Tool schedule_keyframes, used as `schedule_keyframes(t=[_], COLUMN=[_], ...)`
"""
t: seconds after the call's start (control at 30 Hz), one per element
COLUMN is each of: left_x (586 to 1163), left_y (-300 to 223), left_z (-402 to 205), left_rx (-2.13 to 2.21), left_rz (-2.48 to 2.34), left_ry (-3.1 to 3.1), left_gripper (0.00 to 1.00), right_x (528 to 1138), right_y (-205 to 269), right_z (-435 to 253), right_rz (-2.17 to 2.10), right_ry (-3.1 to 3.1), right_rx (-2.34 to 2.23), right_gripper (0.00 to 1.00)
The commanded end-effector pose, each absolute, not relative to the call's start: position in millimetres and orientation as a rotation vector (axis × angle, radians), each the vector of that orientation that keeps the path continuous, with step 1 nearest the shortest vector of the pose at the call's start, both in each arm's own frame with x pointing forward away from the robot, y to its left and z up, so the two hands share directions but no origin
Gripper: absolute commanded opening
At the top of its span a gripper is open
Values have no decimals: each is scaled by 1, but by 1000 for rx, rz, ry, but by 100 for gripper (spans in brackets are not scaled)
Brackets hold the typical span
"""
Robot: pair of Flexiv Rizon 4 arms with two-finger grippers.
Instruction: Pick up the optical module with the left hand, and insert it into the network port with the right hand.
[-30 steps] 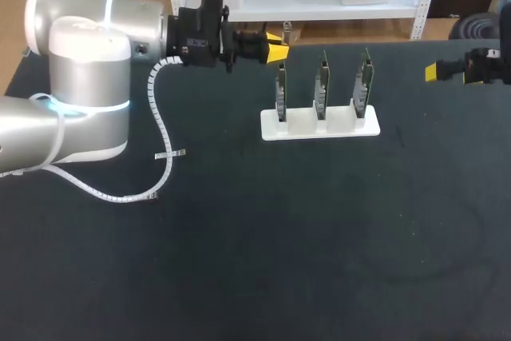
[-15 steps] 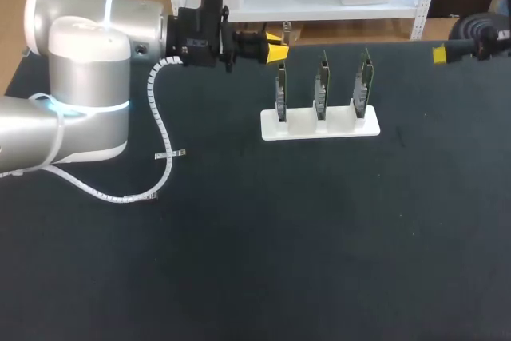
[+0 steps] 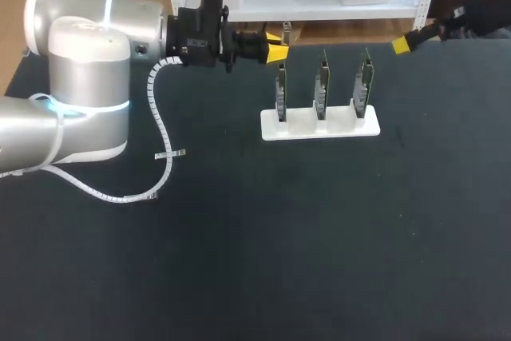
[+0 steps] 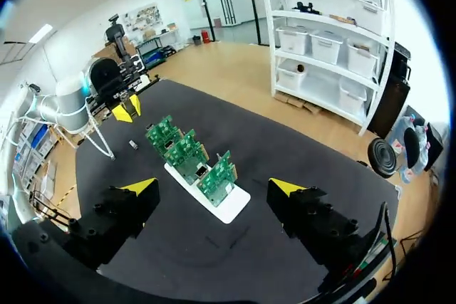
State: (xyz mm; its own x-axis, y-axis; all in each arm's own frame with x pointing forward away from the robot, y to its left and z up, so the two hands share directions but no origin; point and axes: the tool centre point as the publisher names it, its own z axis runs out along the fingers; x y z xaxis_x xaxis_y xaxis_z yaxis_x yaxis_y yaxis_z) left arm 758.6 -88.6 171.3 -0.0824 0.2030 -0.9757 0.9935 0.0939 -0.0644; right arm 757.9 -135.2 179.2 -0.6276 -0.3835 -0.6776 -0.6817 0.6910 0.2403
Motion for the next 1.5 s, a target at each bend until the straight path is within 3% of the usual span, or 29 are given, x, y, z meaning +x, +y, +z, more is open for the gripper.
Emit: schedule_keyframes(t=[0.03, 0.37, 0.9, 1.5], left_x=[757, 757, 757, 757], left_y=[-89, -89, -89, -89], left_z=[171, 171, 171, 171], left_rx=[1253, 1253, 1253, 1253], left_rz=[-1087, -1087, -1087, -1087], left_ry=[1457, 1457, 1457, 1457], left_gripper=[0, 0, 0, 0], right_x=[765, 767, 793, 781], right_y=[-136, -137, -49, -6], right_z=[178, 182, 193, 192], right_rz=[974, 963, 948, 1009], right_ry=[2241, 2245, 2031, 1863], right_rx=[-937, -979, -1327, -1648], right_gripper=[100, 100, 100, 100])
